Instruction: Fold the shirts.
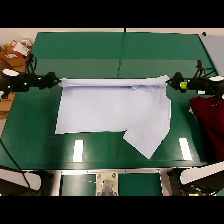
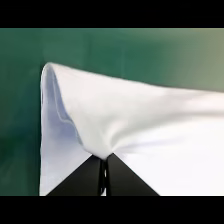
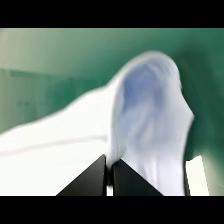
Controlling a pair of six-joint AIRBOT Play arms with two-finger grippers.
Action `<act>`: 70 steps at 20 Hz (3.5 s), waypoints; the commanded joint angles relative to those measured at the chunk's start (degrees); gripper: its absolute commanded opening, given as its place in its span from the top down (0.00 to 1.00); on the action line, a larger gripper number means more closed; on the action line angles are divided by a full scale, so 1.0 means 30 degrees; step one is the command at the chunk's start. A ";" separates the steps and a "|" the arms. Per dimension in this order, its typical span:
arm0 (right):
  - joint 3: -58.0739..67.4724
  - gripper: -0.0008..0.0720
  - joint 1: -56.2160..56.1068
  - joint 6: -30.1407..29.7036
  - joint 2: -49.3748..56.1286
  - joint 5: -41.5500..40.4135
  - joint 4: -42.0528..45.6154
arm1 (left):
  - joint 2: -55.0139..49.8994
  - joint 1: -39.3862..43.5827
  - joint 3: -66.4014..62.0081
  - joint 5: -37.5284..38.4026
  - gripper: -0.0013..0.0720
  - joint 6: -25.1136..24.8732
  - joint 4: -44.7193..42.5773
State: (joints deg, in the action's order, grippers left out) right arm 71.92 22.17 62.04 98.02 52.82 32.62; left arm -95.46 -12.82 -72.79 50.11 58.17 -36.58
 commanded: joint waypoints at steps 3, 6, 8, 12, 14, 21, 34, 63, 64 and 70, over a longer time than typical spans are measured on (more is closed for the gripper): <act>-0.1778 0.97 0.0022 0.0175 -0.0073 0.0605 0.1173 | -0.0051 0.0685 0.1071 -0.0845 0.95 0.0095 -0.1880; -0.1778 0.97 0.0015 0.0197 -0.0080 0.0794 0.1166 | -0.0051 0.0685 0.1071 -0.0393 0.95 0.0583 -0.2149; -0.1778 0.97 0.0022 0.0255 -0.0138 0.1005 0.1202 | -0.0051 0.0685 0.1071 0.0597 0.95 0.0670 -0.2302; -0.1661 0.97 0.0087 0.0262 -0.0313 0.1144 0.1370 | -0.0051 0.0685 0.1071 0.1457 0.95 0.1333 -0.3089; -0.1661 0.97 0.0066 0.0255 -0.0313 0.1137 0.1384 | -0.0051 0.0685 0.1071 0.1268 0.95 0.2164 -0.4167; -0.1647 0.96 0.0109 0.0408 -0.0313 0.1107 0.2310 | -0.0051 0.0685 0.1071 0.2062 0.95 0.3147 -0.5581; -0.2091 0.96 0.3031 0.4575 -0.5275 0.6768 0.7089 | 0.1464 -0.0481 -0.3184 1.2065 0.95 0.6397 -0.7934; -1.9023 0.41 -0.1552 0.8932 -1.5125 0.1319 0.7125 | 1.9183 0.0095 2.2250 -0.4568 0.35 1.1606 -0.0678; -1.9023 0.41 -0.1552 0.8932 -1.5125 0.1326 0.7118 | 1.8768 0.0131 2.2250 -0.4860 0.35 1.1504 -0.0109; -1.9023 0.41 -0.1545 0.8641 -1.5125 0.1392 0.7125 | 1.3959 0.7096 2.1245 -0.8590 0.35 1.1293 0.3570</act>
State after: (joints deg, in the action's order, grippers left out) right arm 14.85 17.56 88.55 52.60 57.19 53.19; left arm -48.12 0.93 -7.40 28.93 92.40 -29.19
